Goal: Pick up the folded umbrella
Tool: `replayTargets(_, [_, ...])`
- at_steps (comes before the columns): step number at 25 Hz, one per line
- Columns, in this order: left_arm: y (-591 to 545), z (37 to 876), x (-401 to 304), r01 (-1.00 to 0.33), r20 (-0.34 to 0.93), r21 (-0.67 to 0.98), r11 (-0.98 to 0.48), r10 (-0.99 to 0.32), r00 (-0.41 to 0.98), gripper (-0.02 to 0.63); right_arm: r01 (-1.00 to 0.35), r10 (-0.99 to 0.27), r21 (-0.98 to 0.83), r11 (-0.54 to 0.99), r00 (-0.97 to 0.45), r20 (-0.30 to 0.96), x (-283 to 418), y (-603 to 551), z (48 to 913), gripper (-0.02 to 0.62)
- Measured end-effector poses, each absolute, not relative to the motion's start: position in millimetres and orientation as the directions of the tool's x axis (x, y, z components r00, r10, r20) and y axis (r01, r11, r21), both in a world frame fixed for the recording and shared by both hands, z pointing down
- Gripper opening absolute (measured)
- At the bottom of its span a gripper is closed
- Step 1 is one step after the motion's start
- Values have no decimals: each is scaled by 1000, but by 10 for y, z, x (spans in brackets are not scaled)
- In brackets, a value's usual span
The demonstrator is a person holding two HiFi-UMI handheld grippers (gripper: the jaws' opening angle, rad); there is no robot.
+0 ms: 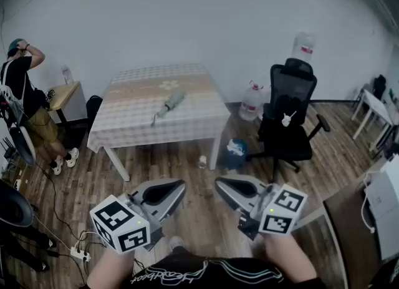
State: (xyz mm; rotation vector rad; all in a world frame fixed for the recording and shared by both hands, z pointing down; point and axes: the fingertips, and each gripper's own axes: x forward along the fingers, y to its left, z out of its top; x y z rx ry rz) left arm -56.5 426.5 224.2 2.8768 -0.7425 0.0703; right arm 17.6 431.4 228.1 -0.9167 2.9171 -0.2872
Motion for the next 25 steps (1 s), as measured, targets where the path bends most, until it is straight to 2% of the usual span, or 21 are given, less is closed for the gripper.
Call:
replayTargets(5, [4278, 2272, -450, -462, 84, 201, -864, -454, 887, -5, -557, -570, -202, 806, -822, -7, 263, 4351, 2300, 11])
replayTargets(25, [4002, 2556, -296, -465, 119, 209, -860, -450, 885, -5, -534, -560, -290, 794, -829, -6, 427, 4084, 2614, 12])
